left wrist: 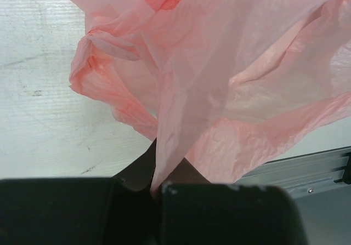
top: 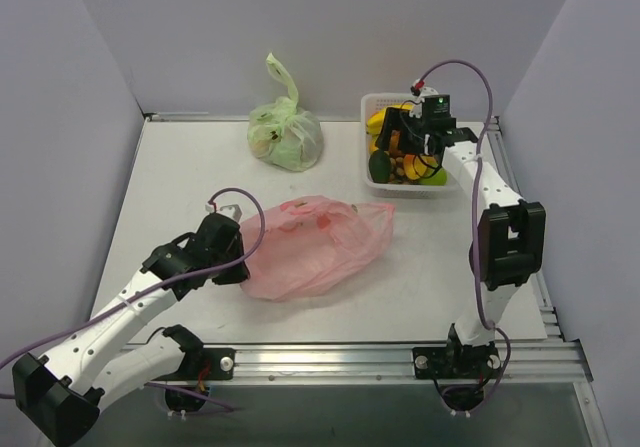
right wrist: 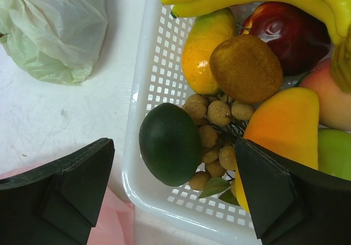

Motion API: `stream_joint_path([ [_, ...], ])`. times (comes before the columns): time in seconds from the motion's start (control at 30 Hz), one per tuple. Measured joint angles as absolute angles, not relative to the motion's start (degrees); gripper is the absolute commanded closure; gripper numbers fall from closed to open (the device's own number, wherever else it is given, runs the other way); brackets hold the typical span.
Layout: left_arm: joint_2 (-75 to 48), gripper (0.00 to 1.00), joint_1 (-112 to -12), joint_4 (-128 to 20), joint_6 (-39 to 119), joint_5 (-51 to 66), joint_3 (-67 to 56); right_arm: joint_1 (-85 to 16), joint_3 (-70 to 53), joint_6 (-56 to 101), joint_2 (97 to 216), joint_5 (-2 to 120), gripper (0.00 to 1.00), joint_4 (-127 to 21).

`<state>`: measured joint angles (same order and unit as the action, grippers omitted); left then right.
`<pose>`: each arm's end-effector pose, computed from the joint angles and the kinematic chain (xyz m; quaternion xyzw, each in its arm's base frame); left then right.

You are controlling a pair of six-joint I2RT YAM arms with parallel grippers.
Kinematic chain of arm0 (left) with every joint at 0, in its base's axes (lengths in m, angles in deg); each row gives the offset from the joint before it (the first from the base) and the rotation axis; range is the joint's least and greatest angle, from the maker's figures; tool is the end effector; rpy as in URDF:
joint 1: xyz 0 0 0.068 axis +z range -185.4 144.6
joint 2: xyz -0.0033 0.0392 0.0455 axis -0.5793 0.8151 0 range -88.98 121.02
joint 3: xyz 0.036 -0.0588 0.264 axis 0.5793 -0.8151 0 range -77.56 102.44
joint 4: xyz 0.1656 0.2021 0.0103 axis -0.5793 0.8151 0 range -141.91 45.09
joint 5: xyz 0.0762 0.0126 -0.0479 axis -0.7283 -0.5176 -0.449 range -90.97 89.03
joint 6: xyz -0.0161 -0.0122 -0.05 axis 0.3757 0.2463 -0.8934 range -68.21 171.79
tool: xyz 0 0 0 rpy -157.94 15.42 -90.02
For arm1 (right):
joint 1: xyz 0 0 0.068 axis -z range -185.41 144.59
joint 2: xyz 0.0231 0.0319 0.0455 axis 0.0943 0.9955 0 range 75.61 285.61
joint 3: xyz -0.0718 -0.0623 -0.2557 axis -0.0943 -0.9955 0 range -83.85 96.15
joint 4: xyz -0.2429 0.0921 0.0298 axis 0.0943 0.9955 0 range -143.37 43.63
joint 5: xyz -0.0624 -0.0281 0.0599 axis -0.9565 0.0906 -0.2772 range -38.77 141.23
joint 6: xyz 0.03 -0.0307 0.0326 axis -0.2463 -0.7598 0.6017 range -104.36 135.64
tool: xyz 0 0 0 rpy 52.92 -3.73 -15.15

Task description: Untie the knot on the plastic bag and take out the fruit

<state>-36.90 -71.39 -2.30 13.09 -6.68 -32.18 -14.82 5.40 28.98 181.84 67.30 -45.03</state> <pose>0.1387 -0.0963 0.2618 -0.0370 0.9553 -0.1377 0.2591 0.4359 0.0822 0.3065 -0.0460 0.8387 0.2203 0.4960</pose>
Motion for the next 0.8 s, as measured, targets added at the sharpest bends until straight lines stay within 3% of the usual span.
stream_joint_path([
  [0.23, -38.61, 1.0, -70.73, -2.3, 13.48, -7.05, -32.16, -14.82, 1.57, 29.05, 169.67, 63.96, 0.02, -42.58],
  [0.6, -39.37, 1.0, -68.68, 0.21, 15.32, -12.34, -28.9, -14.82, -9.33, 29.24, 131.44, 55.74, 0.0, -39.26],
  [0.8, -40.99, 0.91, -68.18, 2.88, 15.69, -13.92, -27.89, -14.82, -17.11, 29.0, 111.92, 48.09, 0.0, -32.48],
])
